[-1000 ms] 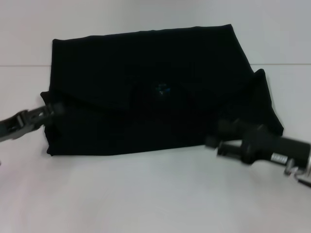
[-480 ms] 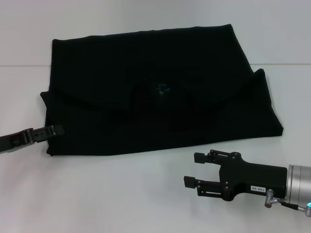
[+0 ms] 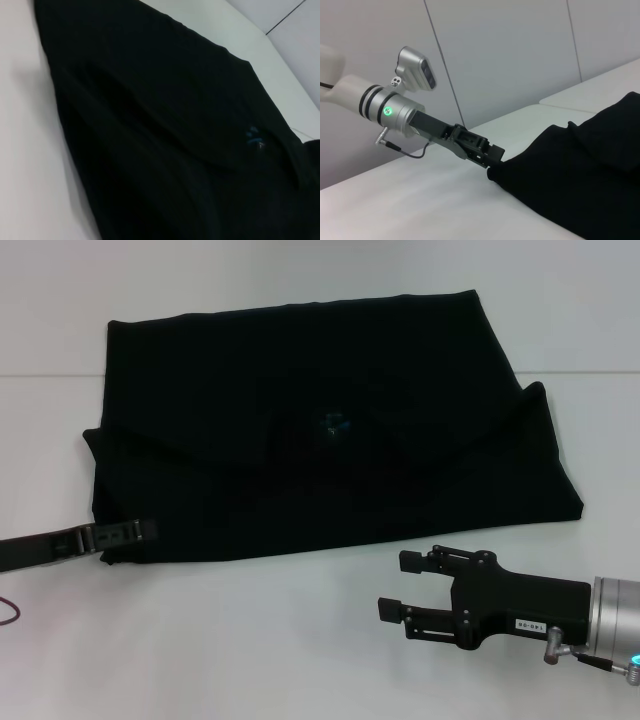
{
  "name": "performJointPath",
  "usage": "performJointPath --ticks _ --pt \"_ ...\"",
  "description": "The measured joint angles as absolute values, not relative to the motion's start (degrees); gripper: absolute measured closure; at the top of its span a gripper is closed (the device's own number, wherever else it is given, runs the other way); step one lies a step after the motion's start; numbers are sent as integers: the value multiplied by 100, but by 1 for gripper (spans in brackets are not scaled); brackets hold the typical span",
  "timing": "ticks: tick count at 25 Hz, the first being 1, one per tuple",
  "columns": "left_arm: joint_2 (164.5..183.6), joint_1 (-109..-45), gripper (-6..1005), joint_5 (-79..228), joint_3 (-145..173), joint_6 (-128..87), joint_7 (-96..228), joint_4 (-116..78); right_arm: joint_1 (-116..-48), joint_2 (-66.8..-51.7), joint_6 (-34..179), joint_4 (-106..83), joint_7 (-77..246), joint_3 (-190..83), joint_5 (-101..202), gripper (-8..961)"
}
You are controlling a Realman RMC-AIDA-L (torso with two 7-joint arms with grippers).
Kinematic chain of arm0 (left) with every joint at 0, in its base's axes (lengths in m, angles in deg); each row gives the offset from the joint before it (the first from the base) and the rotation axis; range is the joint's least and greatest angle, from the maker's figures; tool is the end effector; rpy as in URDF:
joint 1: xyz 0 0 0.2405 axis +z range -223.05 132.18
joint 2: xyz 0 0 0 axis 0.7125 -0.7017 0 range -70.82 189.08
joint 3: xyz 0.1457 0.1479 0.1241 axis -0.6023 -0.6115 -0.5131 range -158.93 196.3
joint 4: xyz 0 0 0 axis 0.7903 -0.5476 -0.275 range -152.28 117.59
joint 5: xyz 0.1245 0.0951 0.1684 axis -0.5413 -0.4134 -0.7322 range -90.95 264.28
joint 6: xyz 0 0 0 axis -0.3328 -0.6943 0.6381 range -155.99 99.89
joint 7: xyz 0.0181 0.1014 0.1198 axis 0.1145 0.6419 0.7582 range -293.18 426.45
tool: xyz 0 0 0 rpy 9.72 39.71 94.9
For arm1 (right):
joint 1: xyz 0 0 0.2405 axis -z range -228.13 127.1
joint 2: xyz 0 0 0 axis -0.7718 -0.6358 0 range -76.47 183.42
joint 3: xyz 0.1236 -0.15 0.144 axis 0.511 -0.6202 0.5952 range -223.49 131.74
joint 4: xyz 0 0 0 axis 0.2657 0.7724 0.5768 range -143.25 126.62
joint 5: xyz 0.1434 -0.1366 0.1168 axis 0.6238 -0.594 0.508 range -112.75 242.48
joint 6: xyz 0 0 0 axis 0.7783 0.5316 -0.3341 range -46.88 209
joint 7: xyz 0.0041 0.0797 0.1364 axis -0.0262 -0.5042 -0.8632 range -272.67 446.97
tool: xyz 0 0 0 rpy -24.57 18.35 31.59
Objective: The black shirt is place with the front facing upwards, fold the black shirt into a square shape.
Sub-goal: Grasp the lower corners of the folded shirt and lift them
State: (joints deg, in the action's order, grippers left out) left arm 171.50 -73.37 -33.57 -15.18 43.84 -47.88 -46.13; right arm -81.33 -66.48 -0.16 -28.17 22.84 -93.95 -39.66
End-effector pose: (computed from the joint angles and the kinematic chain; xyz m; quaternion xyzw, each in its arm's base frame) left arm -0.3537 0.3524 0.0269 -0.7564 -0.5821 -0.2088 0.2134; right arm 0.2630 0.3174 -0.0750 -0.9341 0.2122 0.2642 0.1119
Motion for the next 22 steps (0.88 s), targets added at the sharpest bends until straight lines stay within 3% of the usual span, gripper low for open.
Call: performJointPath --ticks 14,19,22 --pt "17188 -7366 209 -3462 -1669 4017 -4753 -4641 -8118 -6650 -58 -2817 2264 -9342 -3936 158" --pt "17197 -7435 428 -3629 -1751 3991 -4753 -4659 -8096 -6649 -76 -2818 2263 -9340 -3868 158" --pt "17198 -7463 677 -3643 -1753 4006 -4740 -4661 -8088 -6650 -80 -2818 2263 -9340 -3855 158"
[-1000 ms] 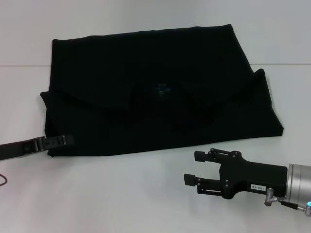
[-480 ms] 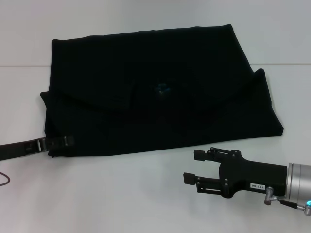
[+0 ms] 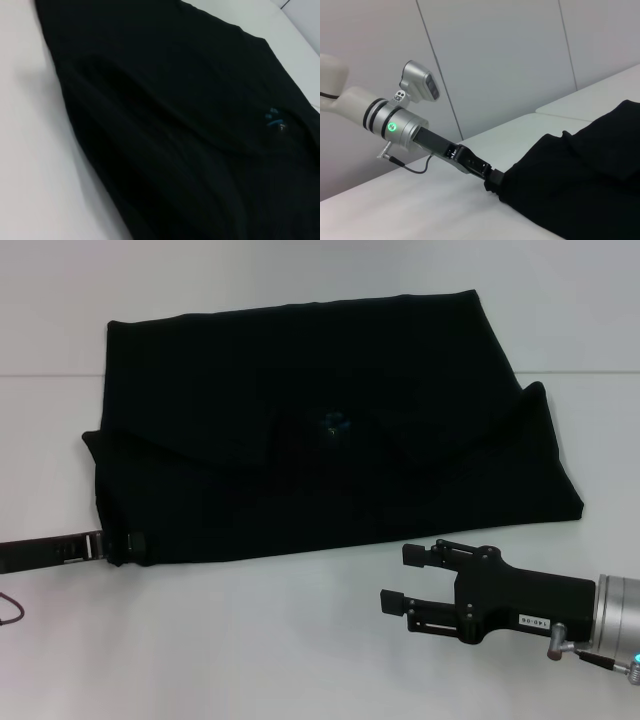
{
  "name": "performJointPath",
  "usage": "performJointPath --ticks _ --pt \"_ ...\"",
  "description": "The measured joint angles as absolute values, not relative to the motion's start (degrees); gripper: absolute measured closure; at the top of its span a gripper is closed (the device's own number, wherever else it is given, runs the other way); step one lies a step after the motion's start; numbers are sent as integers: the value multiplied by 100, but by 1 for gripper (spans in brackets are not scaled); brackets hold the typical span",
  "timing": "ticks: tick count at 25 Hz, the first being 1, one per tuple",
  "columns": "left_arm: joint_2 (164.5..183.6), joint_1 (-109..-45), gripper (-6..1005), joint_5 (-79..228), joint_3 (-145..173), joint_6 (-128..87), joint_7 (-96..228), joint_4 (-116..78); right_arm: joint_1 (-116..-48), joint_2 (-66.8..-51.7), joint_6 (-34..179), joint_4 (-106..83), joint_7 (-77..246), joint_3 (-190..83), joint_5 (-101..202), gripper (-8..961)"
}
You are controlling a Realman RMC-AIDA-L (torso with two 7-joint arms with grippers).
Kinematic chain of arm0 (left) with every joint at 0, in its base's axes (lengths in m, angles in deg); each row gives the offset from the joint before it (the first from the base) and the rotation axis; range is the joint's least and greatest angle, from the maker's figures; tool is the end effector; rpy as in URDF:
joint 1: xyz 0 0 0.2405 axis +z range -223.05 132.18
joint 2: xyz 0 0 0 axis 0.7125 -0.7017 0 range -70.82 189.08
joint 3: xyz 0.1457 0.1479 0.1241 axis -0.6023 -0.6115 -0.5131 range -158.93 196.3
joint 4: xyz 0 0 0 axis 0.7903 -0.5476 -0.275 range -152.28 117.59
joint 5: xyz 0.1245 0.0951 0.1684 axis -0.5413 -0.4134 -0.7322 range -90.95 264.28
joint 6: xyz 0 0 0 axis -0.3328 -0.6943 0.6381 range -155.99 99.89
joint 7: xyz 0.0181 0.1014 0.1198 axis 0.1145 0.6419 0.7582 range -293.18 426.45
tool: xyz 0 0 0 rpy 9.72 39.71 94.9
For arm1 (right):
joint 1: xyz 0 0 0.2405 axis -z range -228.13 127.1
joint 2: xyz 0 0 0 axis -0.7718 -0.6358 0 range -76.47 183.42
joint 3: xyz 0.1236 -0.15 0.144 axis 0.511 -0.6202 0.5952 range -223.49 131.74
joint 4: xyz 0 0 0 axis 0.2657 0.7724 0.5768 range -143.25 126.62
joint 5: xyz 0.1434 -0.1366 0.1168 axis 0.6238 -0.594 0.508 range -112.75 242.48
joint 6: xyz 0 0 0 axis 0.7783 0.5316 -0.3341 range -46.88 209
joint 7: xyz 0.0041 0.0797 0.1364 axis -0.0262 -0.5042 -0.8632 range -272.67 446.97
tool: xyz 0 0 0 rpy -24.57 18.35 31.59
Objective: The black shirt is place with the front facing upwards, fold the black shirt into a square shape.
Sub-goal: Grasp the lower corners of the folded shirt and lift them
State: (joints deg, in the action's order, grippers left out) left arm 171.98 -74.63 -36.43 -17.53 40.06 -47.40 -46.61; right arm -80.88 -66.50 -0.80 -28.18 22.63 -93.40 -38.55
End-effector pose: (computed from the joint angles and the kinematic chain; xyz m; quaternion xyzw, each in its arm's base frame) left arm -0.3549 0.3601 0.0197 -0.7735 -0.5667 -0.1665 0.2298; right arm 0.2628 0.3172 -0.0720 -0.9282 0.2189 0.2772 0.1171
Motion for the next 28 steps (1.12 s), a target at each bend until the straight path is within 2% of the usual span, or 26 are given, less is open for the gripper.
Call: performJointPath --ticks 6,11,15,18,21,25,28 --pt "17198 -7476 904 -3652 -1786 4039 -4694 -4662 -8077 -6644 -87 -2818 2179 -9331 -3786 159" --pt "17198 -7475 933 -3656 -1824 4056 -4684 -4662 -8052 -6609 -82 -2894 1862 -9230 -3718 159" --pt "17183 -7473 956 -3657 -1806 4119 -4697 -4661 -7953 -6512 -45 -3421 759 -8959 -3729 159" --pt "17169 -7464 968 -3647 -1782 4158 -4682 -4661 -7865 -6375 72 -4178 -685 -8883 -3775 159" --pt "17159 -7461 968 -3651 -1780 4160 -4672 -4662 -7916 -6172 134 -4815 -2091 -8930 -4079 158" --pt "17155 -7466 967 -3656 -1785 4166 -4663 -4661 -8229 -5965 182 -5623 -4048 -8852 -5459 158" --pt "17140 -7474 967 -3656 -1796 4194 -4657 -4661 -8498 -5865 253 -5944 -4984 -8661 -6682 159"
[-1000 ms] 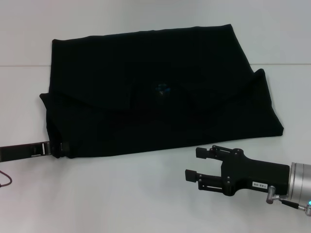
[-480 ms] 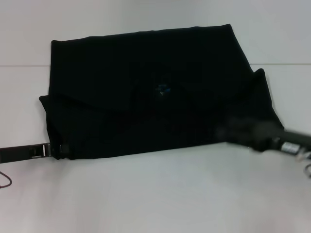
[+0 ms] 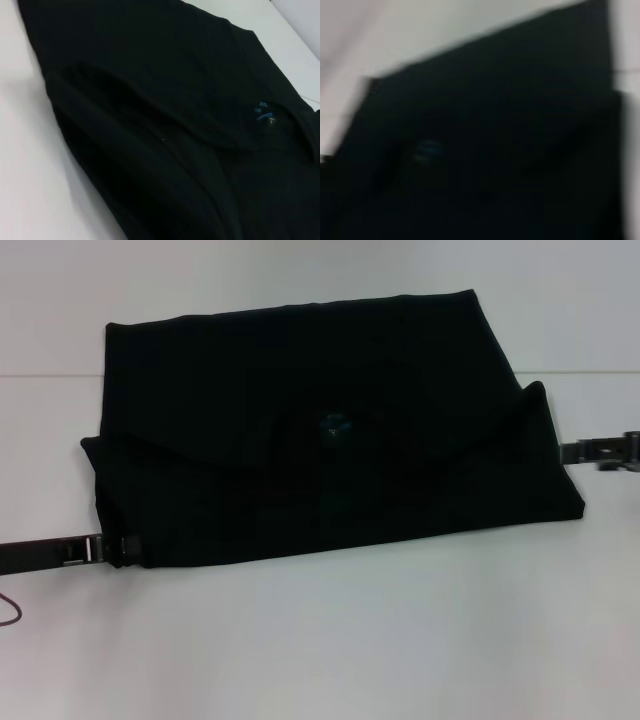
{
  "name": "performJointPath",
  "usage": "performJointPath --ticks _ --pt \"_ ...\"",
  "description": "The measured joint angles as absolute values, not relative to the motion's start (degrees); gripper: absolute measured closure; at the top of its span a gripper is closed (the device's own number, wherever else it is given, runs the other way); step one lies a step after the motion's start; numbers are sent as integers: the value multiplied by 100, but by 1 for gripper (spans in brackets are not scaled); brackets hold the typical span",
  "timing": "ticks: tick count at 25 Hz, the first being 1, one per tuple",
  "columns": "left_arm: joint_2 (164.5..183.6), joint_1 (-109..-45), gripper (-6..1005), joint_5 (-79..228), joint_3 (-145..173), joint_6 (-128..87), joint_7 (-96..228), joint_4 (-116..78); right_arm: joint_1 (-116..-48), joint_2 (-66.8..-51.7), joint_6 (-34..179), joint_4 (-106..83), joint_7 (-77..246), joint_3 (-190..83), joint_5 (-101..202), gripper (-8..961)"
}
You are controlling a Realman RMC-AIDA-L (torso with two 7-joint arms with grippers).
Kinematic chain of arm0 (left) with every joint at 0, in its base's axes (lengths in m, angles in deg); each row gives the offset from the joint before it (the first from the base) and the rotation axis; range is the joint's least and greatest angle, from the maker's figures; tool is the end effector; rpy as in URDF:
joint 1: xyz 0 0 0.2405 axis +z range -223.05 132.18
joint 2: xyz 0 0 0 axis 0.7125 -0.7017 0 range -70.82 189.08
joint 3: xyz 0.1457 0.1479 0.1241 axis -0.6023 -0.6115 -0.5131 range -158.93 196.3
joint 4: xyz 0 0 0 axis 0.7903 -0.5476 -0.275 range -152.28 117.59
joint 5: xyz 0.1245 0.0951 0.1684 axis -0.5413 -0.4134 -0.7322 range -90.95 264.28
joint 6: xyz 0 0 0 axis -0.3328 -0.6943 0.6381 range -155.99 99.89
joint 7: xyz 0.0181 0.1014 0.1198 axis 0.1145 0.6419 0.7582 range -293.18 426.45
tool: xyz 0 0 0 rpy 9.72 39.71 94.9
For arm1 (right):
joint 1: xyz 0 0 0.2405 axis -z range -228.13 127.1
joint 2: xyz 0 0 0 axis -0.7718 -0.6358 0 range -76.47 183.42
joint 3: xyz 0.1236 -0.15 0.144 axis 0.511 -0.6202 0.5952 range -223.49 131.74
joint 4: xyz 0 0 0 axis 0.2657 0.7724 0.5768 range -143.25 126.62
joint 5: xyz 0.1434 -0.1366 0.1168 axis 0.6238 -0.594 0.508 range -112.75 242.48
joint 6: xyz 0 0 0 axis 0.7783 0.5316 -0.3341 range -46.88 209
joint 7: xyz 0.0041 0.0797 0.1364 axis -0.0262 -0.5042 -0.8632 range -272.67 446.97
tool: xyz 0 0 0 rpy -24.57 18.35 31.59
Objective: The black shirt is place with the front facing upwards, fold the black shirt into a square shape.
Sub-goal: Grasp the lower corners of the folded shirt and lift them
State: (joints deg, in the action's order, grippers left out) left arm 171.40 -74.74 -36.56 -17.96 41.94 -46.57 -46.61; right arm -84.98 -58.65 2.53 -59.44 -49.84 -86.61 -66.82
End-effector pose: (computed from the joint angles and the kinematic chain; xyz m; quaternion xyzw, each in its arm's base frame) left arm -0.3522 0.3584 0.0217 -0.7848 -0.5568 -0.1626 0.2181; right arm 0.2796 0.4081 0.0850 -0.7912 0.5509 0.1276 0.2329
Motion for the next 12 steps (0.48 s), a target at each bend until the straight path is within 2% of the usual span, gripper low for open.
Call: performJointPath --ticks 3,12 --pt "17130 -7481 967 -3629 -1771 4270 -4583 -4662 -8838 -5837 262 -6156 -5507 -8358 -7883 163" --pt "17138 -7478 968 -3543 -1751 4300 -4525 -4722 -9291 -5934 719 -5943 -5678 -8326 -8989 172"
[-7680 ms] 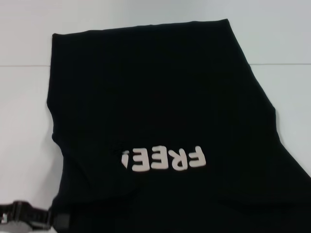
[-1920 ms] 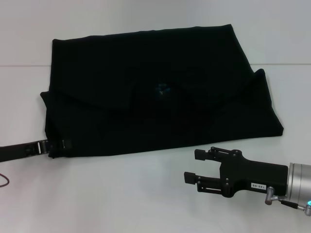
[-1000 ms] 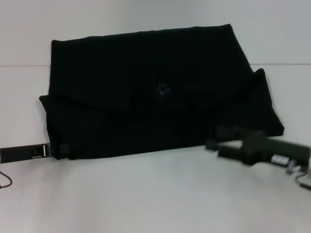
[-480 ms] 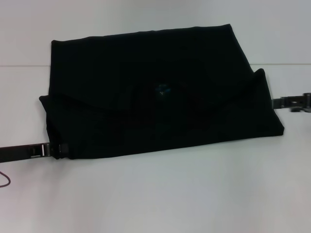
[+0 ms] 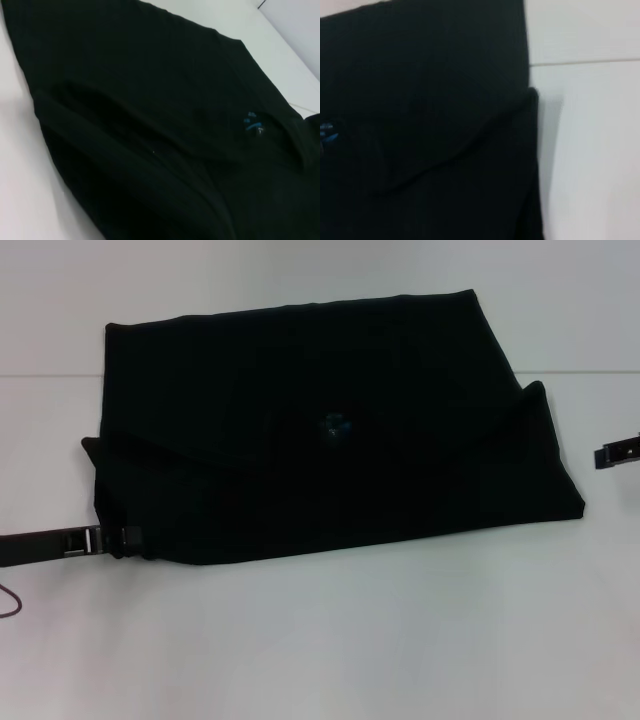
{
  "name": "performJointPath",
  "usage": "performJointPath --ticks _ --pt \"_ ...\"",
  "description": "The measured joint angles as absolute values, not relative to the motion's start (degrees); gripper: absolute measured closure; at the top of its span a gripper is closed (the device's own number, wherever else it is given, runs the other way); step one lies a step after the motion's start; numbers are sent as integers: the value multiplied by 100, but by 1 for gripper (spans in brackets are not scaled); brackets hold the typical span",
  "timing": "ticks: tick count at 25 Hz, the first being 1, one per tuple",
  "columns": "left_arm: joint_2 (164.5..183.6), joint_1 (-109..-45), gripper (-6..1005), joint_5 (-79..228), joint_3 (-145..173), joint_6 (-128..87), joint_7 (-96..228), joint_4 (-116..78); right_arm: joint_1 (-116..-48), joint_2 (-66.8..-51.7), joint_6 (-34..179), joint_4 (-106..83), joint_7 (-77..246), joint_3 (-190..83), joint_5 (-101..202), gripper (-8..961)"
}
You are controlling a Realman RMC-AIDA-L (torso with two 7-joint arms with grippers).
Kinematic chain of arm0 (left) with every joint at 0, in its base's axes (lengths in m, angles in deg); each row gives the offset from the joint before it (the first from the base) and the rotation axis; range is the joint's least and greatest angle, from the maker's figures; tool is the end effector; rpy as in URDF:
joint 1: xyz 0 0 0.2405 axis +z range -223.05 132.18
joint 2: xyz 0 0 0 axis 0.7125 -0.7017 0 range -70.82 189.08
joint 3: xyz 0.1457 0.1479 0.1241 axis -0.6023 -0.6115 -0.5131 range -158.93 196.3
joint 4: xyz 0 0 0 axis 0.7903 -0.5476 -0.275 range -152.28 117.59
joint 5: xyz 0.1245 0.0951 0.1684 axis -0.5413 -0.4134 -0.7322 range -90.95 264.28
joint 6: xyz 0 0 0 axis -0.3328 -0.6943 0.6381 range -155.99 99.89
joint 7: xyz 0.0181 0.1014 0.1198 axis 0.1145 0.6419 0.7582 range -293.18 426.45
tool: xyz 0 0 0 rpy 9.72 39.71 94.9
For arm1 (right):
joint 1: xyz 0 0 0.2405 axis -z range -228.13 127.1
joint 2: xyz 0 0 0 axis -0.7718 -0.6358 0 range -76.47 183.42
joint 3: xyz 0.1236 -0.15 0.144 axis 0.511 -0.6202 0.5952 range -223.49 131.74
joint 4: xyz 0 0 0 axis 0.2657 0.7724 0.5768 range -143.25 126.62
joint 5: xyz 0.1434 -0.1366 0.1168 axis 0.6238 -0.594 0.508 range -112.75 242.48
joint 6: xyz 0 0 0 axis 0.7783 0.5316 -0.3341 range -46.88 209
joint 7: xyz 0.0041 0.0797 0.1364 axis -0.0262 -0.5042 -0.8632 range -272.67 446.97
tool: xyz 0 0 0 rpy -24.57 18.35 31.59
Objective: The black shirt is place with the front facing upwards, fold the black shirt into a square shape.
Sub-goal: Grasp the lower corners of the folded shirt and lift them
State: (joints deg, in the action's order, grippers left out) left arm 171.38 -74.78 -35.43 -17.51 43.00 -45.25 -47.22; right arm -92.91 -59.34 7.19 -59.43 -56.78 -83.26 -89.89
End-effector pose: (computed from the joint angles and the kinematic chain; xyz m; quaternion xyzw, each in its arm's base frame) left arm -0.3475 0.3608 0.0256 -0.7910 -0.5444 -0.1741 0.2183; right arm 0.2854 0.4346 0.0954 -0.7684 0.5565 0.0023 0.3160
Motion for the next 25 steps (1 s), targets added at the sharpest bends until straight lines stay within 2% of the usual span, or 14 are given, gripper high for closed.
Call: performJointPath --ticks 6,13,25 --pt "17136 -7472 967 -3498 -1753 4263 -4525 -4724 -9596 -5908 1286 -4944 -5642 -8532 -8977 184" --pt "17150 -7486 969 -3476 -1753 4248 -4509 -4723 -9721 -6139 1688 -4745 -5623 -8772 -8958 197" --pt "17152 -7521 968 -3453 -1752 4243 -4507 -4723 -9843 -6178 1970 -4392 -5505 -8797 -8968 219"
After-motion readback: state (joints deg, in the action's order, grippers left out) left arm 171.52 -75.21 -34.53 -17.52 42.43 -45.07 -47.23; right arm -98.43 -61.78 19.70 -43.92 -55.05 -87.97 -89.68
